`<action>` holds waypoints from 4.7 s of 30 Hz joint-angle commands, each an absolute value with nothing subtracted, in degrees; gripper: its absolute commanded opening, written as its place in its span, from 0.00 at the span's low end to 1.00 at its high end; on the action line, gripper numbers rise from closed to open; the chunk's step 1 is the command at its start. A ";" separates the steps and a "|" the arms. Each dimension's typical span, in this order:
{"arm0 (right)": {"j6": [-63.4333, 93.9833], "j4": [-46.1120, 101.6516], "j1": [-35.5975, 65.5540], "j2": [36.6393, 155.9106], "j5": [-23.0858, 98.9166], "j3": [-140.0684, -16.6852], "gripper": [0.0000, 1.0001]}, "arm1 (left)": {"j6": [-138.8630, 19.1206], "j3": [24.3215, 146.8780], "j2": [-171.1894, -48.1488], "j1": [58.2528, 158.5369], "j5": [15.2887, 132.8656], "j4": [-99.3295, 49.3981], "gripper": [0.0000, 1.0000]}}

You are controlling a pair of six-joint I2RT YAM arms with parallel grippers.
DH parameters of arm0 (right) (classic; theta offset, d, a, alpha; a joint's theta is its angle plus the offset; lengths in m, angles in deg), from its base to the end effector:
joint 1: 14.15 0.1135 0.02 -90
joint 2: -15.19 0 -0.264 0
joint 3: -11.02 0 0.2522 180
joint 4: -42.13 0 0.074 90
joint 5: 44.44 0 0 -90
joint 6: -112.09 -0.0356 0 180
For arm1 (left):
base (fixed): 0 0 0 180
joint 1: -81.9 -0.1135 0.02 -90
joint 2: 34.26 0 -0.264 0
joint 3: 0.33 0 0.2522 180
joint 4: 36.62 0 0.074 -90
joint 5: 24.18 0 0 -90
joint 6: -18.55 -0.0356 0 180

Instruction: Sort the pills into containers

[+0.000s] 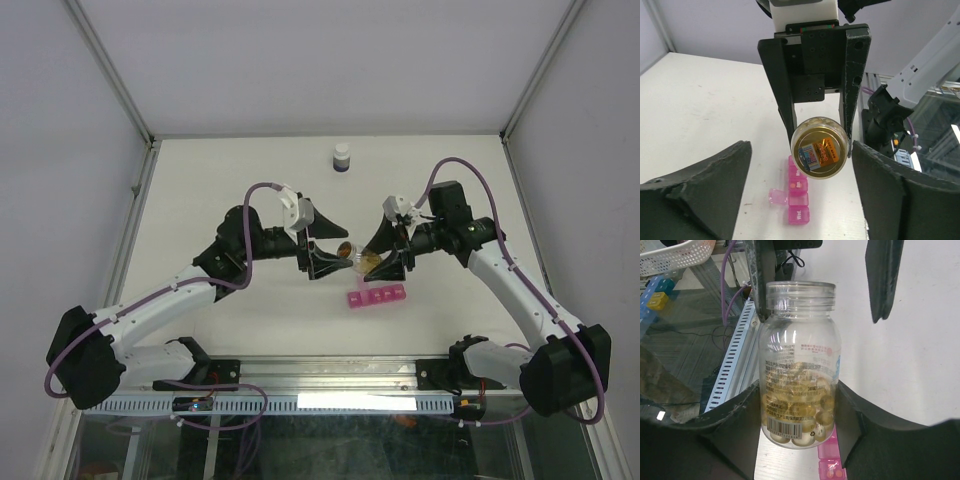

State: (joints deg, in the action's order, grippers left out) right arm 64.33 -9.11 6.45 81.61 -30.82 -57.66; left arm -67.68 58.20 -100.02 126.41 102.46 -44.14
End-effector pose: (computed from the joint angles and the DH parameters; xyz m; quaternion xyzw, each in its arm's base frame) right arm 0.1942 0.1100 0.3032 -0.5686 0.5153 0.5171 0.3792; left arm 0.1736 -0.2005 0.3230 0.4420 0.5501 -0.4775 0.5234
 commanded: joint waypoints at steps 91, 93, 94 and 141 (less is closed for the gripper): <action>72.72 -11.85 9.16 84.15 -26.25 -57.53 0.00 | -71.10 54.82 -107.09 127.31 112.46 -62.92 0.61; 72.71 -11.82 9.07 84.14 -26.25 -57.54 0.00 | -71.10 54.65 -107.04 127.57 112.17 -62.89 0.59; 72.73 -11.81 9.09 84.08 -26.32 -57.53 0.00 | -71.07 54.55 -106.93 127.77 111.92 -62.87 0.57; 72.70 -12.65 4.75 83.95 -29.49 -56.95 0.00 | -77.06 48.15 -89.61 131.73 99.13 -53.39 0.99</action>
